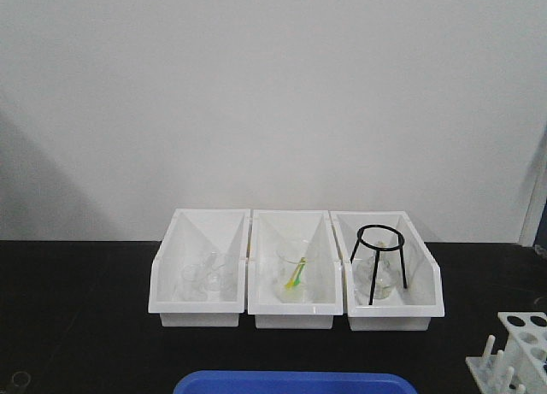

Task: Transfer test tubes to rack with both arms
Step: 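Grasp the clear test tube with the left gripper and lift it out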

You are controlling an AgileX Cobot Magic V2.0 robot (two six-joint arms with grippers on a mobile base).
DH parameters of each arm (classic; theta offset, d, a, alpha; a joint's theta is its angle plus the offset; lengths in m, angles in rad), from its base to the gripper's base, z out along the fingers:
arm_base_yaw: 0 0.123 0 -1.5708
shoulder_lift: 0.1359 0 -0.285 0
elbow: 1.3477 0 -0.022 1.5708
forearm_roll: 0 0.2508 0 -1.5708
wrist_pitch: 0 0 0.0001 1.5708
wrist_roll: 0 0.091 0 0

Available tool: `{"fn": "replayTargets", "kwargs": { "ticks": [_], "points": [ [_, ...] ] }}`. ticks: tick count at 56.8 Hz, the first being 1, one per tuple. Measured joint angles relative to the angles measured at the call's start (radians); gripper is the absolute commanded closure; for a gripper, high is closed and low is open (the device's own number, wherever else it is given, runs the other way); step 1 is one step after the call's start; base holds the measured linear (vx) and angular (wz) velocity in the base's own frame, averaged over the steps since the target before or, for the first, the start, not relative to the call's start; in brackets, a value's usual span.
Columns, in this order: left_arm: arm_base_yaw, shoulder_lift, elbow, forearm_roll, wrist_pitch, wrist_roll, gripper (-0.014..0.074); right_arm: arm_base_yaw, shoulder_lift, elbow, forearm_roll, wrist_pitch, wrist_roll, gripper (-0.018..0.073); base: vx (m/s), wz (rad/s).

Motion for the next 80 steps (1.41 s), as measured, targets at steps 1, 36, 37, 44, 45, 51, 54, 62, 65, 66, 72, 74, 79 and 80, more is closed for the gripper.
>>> {"fn": "replayTargets", "kwargs": {
  "ticks": [1,36,37,44,45,51,54,62,65,66,72,74,79,80],
  "points": [
    [0.000,0.000,0.000,0.000,-0.003,-0.003,0.0001,0.000,0.000,0.000,0.000,0.000,0.000,-0.0122,0.00,0.00],
    [-0.041,-0.077,0.279,0.007,0.195,0.216,0.0025,0.000,0.000,0.000,-0.001,0.000,-0.001,0.0092,0.00,0.00],
    [-0.043,-0.082,0.300,0.007,0.188,0.217,0.0025,0.000,0.000,0.000,-0.001,0.000,-0.002,0.0097,0.00,0.00],
    [-0.047,-0.111,0.480,0.022,0.065,0.242,0.0025,0.000,0.000,0.000,-0.003,0.000,-0.012,0.0123,0.00,0.00],
    [-0.047,-0.111,0.500,0.025,0.040,0.247,0.0025,0.000,0.000,0.000,-0.004,0.000,-0.015,0.0125,0.00,0.00],
    [-0.051,-0.097,0.616,0.033,-0.138,0.274,0.0025,0.000,0.000,0.000,-0.004,0.000,-0.020,0.0125,0.00,0.00],
    [-0.051,-0.075,0.638,0.033,-0.190,0.281,0.0025,0.000,0.000,0.000,-0.004,0.000,-0.020,0.0124,0.00,0.00],
    [-0.053,0.034,0.617,0.033,-0.297,0.291,0.0025,0.000,0.000,0.000,-0.004,0.000,-0.020,0.0098,0.00,0.00],
    [-0.051,0.080,0.599,0.033,-0.317,0.292,0.0025,0.000,0.000,0.000,-0.004,0.000,-0.020,0.0078,0.00,0.00],
    [-0.049,0.093,0.592,0.033,-0.322,0.292,0.0025,0.000,0.000,0.000,-0.004,0.000,-0.020,0.0069,0.00,0.00],
    [-0.023,0.185,0.556,0.002,-0.333,0.295,0.0025,0.000,0.000,0.000,-0.004,0.000,-0.020,0.0022,0.00,0.00],
    [-0.011,0.207,0.545,-0.022,-0.334,0.295,0.0025,0.000,0.000,0.000,-0.004,0.000,-0.020,0.0007,0.00,0.00],
    [0.021,0.238,0.533,-0.086,-0.364,0.302,0.0025,0.000,0.000,0.000,-0.004,0.000,-0.020,-0.0017,0.00,0.00],
    [0.026,0.240,0.532,-0.094,-0.370,0.306,0.0025,0.000,0.000,0.000,-0.004,0.000,-0.020,-0.0018,0.00,0.00]
  ]
}}
